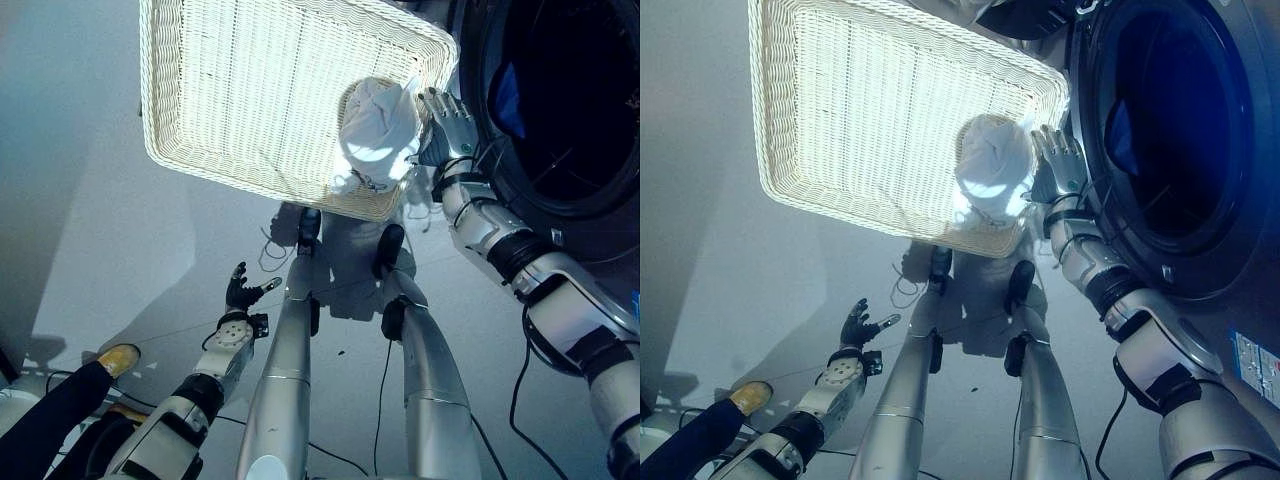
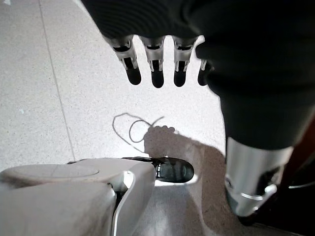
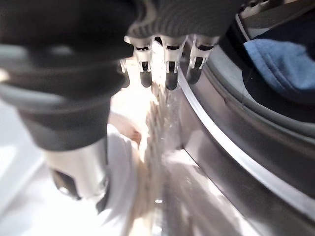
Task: Put the clothes into the washing machine.
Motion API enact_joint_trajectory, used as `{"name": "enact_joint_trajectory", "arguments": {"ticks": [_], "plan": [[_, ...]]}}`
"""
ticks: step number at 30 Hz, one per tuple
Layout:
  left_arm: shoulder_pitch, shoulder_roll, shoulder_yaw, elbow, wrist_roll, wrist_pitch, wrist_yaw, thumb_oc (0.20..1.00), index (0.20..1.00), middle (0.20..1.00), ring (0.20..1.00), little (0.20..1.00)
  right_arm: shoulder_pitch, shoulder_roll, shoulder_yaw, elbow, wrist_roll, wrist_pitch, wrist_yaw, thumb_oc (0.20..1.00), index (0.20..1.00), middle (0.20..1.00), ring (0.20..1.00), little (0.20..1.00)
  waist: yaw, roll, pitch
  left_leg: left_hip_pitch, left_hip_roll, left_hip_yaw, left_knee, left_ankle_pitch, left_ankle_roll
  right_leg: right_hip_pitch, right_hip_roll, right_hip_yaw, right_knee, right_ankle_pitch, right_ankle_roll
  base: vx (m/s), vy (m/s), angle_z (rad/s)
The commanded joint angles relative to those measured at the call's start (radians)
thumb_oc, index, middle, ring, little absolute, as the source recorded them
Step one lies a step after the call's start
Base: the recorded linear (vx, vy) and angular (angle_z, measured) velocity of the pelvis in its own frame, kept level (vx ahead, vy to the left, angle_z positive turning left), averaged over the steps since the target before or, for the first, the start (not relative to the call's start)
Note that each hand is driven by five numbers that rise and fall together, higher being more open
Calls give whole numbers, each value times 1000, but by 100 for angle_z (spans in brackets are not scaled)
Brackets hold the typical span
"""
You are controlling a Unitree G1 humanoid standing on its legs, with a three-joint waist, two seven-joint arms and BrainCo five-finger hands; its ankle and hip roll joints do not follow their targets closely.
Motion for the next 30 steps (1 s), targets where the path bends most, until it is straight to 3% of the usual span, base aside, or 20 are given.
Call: {"name": "enact_joint_trajectory", "arguments": {"ticks": [1,10,17,23,30], "plan": [[53,-42,8,-12,12,-24,35,1000,1000,1000,1000,1000,3,3,-19,-102,11,-41,-134,1000,1000,1000,1000,1000,-17,46,-10,23,-80,60,3,-46,54,28,48,3,-54,50,99,-3,61,-2],[83,-73,53,-5,15,-31,56,1000,1000,1000,1000,1000,177,-13,-195,-336,50,-47,-255,1000,1000,1000,1000,1000,-65,31,-10,42,-75,83,4,-54,60,34,60,40,-45,45,98,-2,65,-2],[95,-88,77,4,23,-37,64,1000,1000,1000,1000,1000,266,-11,-236,-436,-15,-67,-302,1000,1000,1000,1000,1000,-86,23,-10,51,-73,96,1,-56,64,39,64,56,-46,45,99,-5,43,-6],[95,-93,90,10,28,-30,66,1000,1000,1000,1000,1000,277,-12,-215,-509,-161,-83,-223,1000,1000,1000,1000,1000,-90,18,-10,55,-76,97,4,-59,66,41,65,60,-44,44,101,-2,0,-1],[75,-80,83,39,33,-28,40,1000,1000,1000,1000,1000,196,-25,-80,-492,-283,-91,-109,1000,1000,1000,1000,1000,-71,12,-10,59,-80,88,3,-59,65,56,58,42,-54,43,103,-4,-24,2]]}}
